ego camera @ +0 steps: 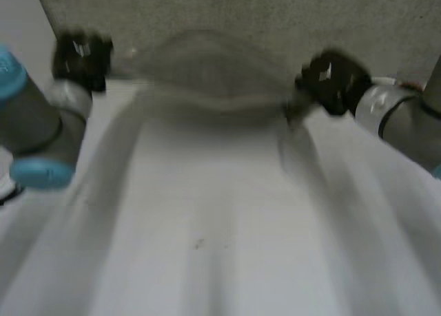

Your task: Fold the towel.

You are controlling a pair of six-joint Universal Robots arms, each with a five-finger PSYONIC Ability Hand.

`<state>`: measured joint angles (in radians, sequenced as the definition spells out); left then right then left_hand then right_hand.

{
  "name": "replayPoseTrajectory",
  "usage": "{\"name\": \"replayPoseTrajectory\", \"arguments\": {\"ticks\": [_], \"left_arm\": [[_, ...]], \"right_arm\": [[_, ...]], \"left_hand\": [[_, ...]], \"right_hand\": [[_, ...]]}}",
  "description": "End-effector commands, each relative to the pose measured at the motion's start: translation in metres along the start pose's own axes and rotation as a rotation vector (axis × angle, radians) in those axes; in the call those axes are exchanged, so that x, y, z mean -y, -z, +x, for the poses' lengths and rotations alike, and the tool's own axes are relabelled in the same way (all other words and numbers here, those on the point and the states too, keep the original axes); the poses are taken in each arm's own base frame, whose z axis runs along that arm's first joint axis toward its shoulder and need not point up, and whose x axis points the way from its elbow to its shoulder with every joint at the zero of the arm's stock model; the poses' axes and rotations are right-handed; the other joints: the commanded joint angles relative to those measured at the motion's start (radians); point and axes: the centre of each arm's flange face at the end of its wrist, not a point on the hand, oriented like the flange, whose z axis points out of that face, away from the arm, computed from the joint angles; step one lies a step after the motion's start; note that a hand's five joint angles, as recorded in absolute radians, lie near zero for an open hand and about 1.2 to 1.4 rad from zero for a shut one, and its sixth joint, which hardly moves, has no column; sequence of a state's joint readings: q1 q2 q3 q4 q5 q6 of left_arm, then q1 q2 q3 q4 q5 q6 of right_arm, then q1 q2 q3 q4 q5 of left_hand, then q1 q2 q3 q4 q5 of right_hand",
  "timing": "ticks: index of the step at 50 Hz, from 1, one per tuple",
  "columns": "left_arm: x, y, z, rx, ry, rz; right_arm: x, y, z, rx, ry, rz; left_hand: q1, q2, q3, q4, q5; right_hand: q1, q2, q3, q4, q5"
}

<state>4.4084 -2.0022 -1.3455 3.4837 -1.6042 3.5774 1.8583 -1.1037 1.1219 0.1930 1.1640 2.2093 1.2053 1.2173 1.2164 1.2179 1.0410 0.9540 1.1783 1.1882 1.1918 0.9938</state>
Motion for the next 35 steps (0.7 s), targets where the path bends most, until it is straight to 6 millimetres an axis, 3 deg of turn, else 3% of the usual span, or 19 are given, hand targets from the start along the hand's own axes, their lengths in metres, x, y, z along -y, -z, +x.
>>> {"name": "replayPoseTrajectory", "arguments": {"ticks": [1, 5, 7, 10, 15, 20, 26, 28, 29, 31, 35], "left_arm": [[-0.074, 0.053, 0.032, -0.144, -0.006, -0.235], [-0.084, 0.066, 0.040, -0.176, -0.006, -0.278], [-0.085, 0.070, 0.043, -0.188, -0.007, -0.284], [-0.080, 0.073, 0.047, -0.199, -0.010, -0.274], [-0.071, 0.074, 0.043, -0.190, -0.010, -0.251], [-0.070, 0.076, 0.041, -0.184, -0.010, -0.249], [-0.066, 0.075, 0.037, -0.173, -0.009, -0.240], [-0.061, 0.074, 0.033, -0.162, -0.009, -0.225], [-0.061, 0.074, 0.033, -0.162, -0.009, -0.225], [-0.054, 0.073, 0.029, -0.150, -0.009, -0.205], [-0.049, 0.072, 0.025, -0.136, -0.007, -0.191]], "right_arm": [[-0.050, 0.010, -0.064, 0.328, 0.073, -0.170], [-0.062, 0.013, -0.081, 0.400, 0.141, -0.197], [-0.064, 0.016, -0.090, 0.426, 0.134, -0.200], [-0.064, 0.017, -0.092, 0.429, 0.094, -0.208], [-0.065, 0.026, -0.095, 0.386, -0.200, -0.263], [-0.066, 0.038, -0.090, 0.337, -0.367, -0.268], [-0.067, 0.046, -0.083, 0.235, -0.540, -0.259], [-0.069, 0.050, -0.077, 0.151, -0.718, -0.246], [-0.069, 0.050, -0.077, 0.150, -0.719, -0.246], [-0.071, 0.053, -0.078, 0.099, -0.884, -0.241], [-0.069, 0.055, -0.085, 0.080, -0.981, -0.234]], "left_hand": [[0.191, 0.179, 0.180, 0.178, 0.181], [0.191, 0.179, 0.180, 0.178, 0.181], [0.191, 0.179, 0.180, 0.178, 0.181], [0.191, 0.179, 0.180, 0.178, 0.181], [0.191, 0.179, 0.180, 0.178, 0.181], [0.191, 0.179, 0.180, 0.178, 0.181], [0.191, 0.179, 0.180, 0.178, 0.181], [0.191, 0.179, 0.180, 0.178, 0.181], [0.191, 0.179, 0.180, 0.178, 0.181], [0.191, 0.179, 0.180, 0.178, 0.181], [0.191, 0.179, 0.180, 0.178, 0.181]], "right_hand": [[0.438, 0.213, 0.203, 0.200, 0.223], [0.352, 0.128, 0.118, 0.114, 0.138], [0.095, -0.129, -0.139, -0.143, -0.119], [-0.026, -0.251, -0.261, -0.264, -0.241], [-0.527, -0.752, -0.762, -0.765, -0.742], [-0.779, -1.004, -1.014, -1.017, -0.994], [-0.779, -1.004, -1.014, -1.017, -0.994], [-0.779, -1.004, -1.014, -1.017, -0.994], [-0.779, -1.004, -1.014, -1.017, -0.994], [-0.779, -1.004, -1.014, -1.017, -0.994], [-0.779, -1.004, -1.014, -1.017, -0.994]]}}
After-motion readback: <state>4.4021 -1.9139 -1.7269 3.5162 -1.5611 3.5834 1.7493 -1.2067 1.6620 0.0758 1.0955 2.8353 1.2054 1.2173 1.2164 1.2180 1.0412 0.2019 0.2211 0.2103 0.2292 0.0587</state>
